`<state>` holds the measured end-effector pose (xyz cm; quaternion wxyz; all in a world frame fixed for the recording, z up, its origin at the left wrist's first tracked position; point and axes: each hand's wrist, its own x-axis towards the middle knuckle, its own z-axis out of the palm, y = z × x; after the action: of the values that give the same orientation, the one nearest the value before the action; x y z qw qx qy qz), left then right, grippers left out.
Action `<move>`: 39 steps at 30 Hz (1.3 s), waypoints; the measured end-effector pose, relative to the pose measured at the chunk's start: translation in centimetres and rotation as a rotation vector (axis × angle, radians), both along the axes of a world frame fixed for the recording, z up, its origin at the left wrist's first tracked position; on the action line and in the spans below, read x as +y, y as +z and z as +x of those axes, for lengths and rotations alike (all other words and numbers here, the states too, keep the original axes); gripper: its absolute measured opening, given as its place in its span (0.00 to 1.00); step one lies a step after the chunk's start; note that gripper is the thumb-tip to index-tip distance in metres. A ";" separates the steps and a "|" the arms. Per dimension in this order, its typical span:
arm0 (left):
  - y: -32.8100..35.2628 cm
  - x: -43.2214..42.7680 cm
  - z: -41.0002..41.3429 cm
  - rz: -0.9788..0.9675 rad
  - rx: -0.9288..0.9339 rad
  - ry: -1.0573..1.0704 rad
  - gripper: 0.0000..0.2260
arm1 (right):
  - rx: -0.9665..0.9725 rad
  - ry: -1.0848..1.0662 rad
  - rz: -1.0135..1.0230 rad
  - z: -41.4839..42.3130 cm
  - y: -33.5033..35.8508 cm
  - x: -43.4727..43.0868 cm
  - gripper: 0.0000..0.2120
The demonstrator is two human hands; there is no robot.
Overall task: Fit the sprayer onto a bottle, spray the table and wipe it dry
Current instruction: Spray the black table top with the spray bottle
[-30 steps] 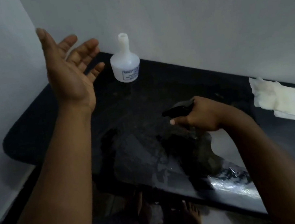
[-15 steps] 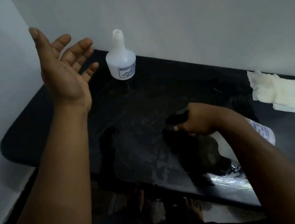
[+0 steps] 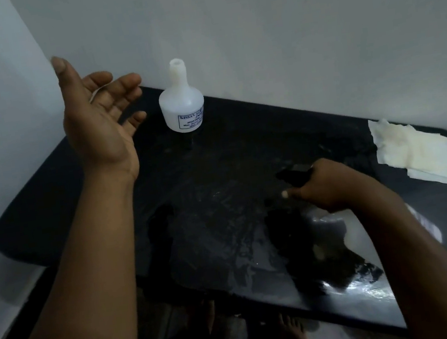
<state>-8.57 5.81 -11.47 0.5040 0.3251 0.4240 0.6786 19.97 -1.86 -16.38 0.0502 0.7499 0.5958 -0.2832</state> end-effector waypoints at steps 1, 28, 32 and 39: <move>0.0 0.0 0.1 0.000 0.004 0.003 0.23 | -0.014 -0.004 -0.002 0.6 0.2 0.0 0.21; -1.6 1.7 0.4 0.004 0.116 0.027 0.21 | 0.318 0.051 -0.278 4.1 2.4 -2.2 0.14; -1.4 1.5 0.5 0.006 0.110 0.038 0.21 | 0.406 0.045 -0.303 4.3 2.3 -2.3 0.16; -1.5 1.3 0.7 -0.015 0.116 0.025 0.18 | 0.397 0.023 -0.298 5.8 3.0 -3.0 0.06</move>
<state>-7.87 7.15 -12.96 0.4726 0.3549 0.4614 0.6617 25.80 -4.85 -13.35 0.0456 0.6569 0.5543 -0.5091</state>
